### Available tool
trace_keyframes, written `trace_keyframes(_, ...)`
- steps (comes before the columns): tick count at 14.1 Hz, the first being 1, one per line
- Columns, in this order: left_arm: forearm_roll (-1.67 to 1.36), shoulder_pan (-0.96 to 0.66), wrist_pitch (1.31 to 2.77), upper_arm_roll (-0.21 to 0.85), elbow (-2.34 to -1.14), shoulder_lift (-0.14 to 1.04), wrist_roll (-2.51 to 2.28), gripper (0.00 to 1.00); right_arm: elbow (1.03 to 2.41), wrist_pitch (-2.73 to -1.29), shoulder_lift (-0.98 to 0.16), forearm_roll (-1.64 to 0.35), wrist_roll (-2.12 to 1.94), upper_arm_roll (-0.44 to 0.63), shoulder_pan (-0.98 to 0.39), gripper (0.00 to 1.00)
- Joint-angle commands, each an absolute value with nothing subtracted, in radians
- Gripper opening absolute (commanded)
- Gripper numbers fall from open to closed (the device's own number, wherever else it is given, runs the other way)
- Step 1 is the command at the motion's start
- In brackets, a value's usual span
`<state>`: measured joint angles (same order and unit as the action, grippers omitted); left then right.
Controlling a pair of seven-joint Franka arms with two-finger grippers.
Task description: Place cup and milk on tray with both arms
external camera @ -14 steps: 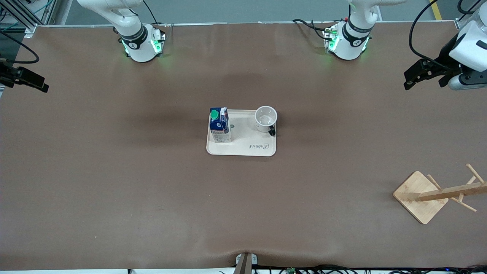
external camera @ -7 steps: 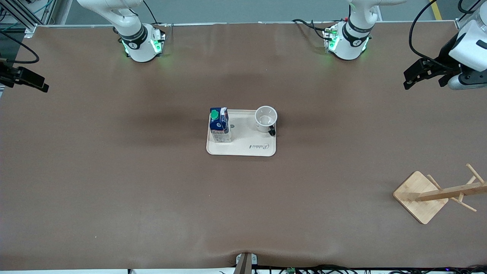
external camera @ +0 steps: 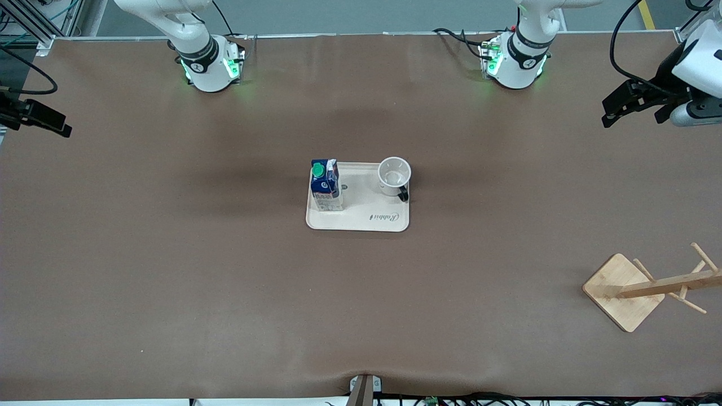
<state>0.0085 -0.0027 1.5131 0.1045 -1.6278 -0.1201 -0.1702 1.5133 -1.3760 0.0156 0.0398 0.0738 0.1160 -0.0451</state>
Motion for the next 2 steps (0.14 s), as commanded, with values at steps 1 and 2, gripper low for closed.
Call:
trace_keyframes(1,0.009,-0.006,1.489,0.097,-1.598,-0.107,-0.153,1.0,1.506,-1.373,0.02,0.023,0.083,0.112,-0.034,1.0)
trace_keyframes(2,0.009,-0.006,1.489,0.097,-1.598,-0.107,-0.156,1.0,1.506,-1.371,0.02,0.021,0.083,0.112,-0.034,1.0)
